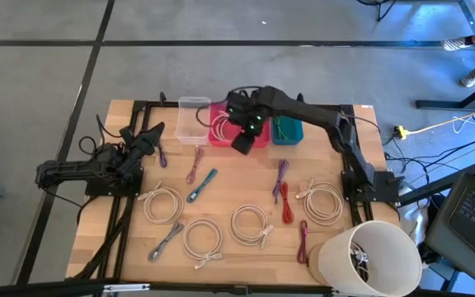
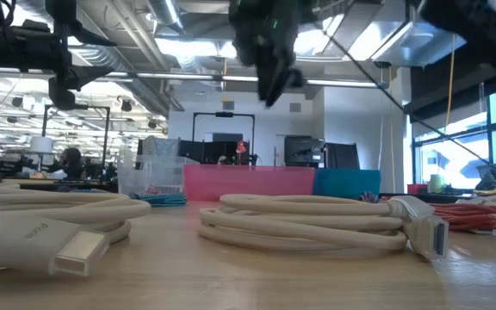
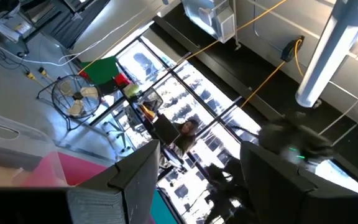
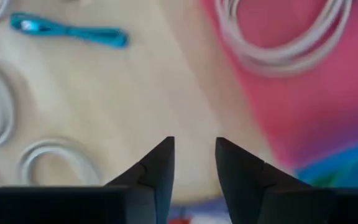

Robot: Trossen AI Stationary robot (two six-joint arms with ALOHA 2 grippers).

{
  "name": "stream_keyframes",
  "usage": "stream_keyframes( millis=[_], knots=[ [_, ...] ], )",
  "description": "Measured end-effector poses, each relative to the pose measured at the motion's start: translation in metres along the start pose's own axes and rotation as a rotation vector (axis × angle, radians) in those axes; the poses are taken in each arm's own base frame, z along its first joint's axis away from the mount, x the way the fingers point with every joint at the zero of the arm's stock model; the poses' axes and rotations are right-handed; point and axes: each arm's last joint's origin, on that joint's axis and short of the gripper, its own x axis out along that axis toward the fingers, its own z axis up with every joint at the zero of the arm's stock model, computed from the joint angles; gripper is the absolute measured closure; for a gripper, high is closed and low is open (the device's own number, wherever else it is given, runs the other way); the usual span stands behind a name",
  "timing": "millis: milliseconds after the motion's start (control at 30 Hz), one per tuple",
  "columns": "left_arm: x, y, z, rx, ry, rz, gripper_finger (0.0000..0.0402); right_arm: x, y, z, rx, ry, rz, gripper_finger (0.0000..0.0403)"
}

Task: Pick & Place USB Port
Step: Put the violet and black charger cable into the transparent bin

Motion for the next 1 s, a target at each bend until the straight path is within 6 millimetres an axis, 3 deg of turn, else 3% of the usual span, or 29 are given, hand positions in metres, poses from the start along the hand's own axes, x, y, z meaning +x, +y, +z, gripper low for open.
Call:
stream_keyframes(
  millis=[133, 267, 433, 600, 767, 900, 1000],
  knots=[
    [0.000, 0.000, 0.000, 0.002, -0.002, 0.003, 0.0185, -0.026, 0.041, -0.030, 0.044, -0.002, -0.032, 0.0296],
    [0.000, 0.000, -0.001, 0.008, 0.018, -0.010, 0.0185, -0.038, 0.079, -0.056, 0.077, -0.080, -0.149, 0.0301],
    [0.000, -0.002, -0.005, 0.027, 0.150, -0.115, 0.0185, -0.061, 0.108, -0.084, 0.190, -0.232, -0.213, 0.0302],
    [-0.002, -0.009, -0.006, 0.091, 0.416, -0.161, 0.0192, -0.087, 0.115, -0.102, 0.264, -0.419, -0.285, 0.0302],
    [-0.006, -0.026, 0.014, 0.210, 0.675, -0.061, 0.0202, -0.102, 0.111, -0.109, 0.289, -0.476, -0.281, 0.0302],
    [-0.007, -0.040, 0.033, 0.297, 0.831, 0.147, 0.0209, -0.108, 0.107, -0.111, 0.295, -0.509, -0.298, 0.0302],
    [-0.006, -0.043, 0.041, 0.307, 0.861, 0.438, 0.0214, -0.108, 0.105, -0.108, 0.282, -0.505, -0.309, 0.0302]
  ],
)
